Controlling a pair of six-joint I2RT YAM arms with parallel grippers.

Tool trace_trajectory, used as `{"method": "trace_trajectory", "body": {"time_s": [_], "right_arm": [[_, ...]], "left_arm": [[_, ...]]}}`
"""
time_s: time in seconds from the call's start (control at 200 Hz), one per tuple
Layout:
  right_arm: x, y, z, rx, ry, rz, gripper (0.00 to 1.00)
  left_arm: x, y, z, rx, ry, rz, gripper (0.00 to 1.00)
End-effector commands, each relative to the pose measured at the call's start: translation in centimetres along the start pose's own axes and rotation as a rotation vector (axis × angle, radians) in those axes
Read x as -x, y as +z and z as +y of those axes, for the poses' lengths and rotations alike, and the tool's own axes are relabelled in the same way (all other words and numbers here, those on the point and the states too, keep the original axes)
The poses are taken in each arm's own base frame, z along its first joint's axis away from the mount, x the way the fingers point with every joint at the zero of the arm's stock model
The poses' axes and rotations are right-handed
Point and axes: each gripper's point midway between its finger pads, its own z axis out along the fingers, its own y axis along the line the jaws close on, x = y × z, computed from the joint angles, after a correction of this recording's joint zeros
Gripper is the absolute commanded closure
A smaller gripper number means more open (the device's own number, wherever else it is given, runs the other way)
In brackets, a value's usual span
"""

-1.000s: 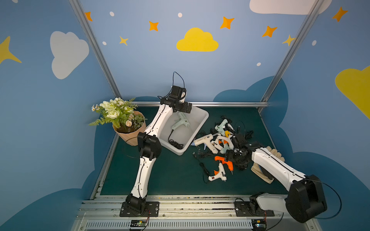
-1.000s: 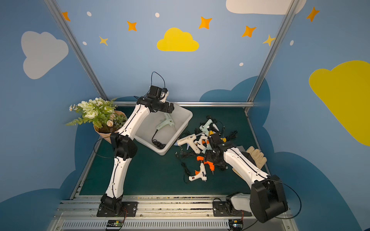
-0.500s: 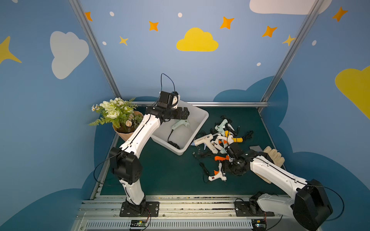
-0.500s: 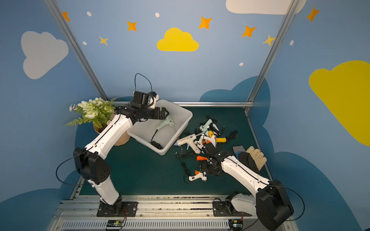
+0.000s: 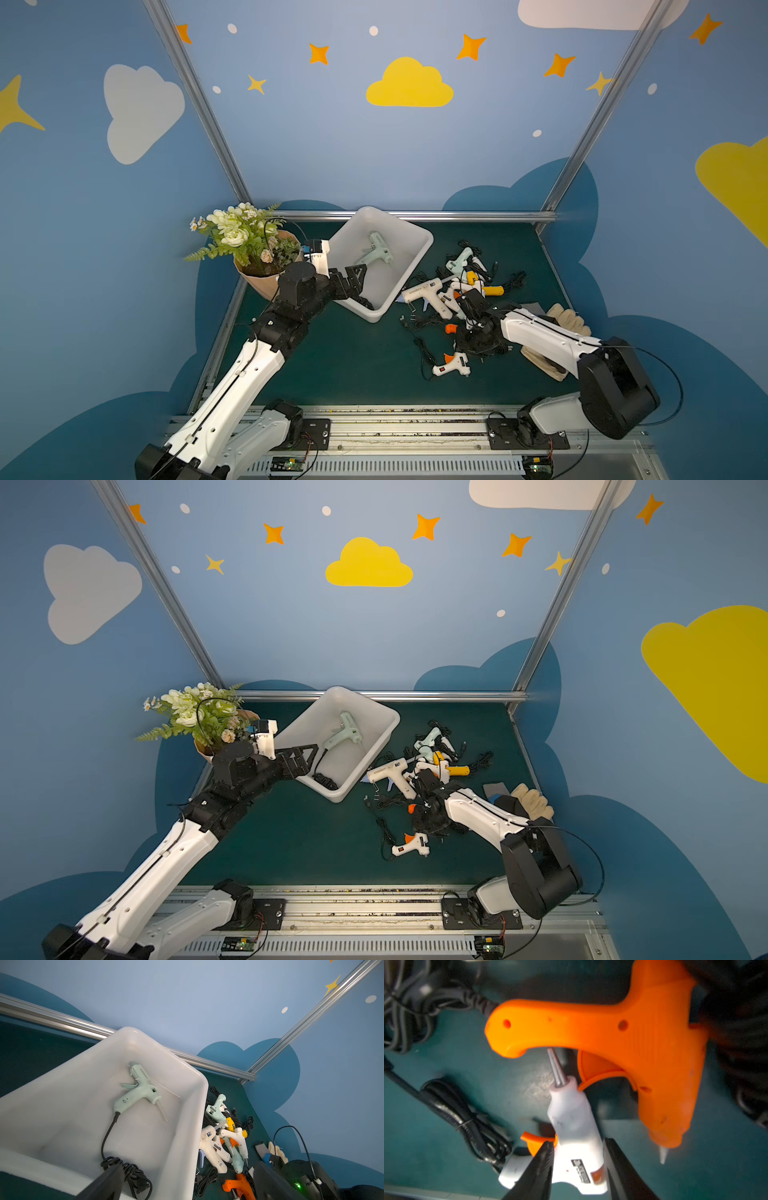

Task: Put the hot melt glue gun into the storage box
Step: Pick up the hot melt adhesive gun from the center of the board.

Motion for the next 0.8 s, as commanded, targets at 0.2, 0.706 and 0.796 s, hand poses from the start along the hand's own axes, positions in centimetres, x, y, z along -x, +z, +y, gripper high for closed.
{"method": "trace_trajectory", "body": {"time_s": [0.2, 0.706, 0.796], "right_arm": [[1.5, 1.9, -0.1, -0.061, 0.006, 0.040, 0.49], [0.2, -0.1, -0.1, -0.188, -0.069, -0.036, 0.86], [0.5, -2.3, 0.4, -0.189, -0.104, -0.100, 0.94]], "left_arm": [[1.1, -1.3, 0.4, 0.019, 0.005, -0.076, 0.00], [1.3, -1.3, -0.3, -0.010, 0.026, -0.065, 0.00], [1.2, -1.3, -0.9, -0.040, 0.052, -0.053, 0.00]]}}
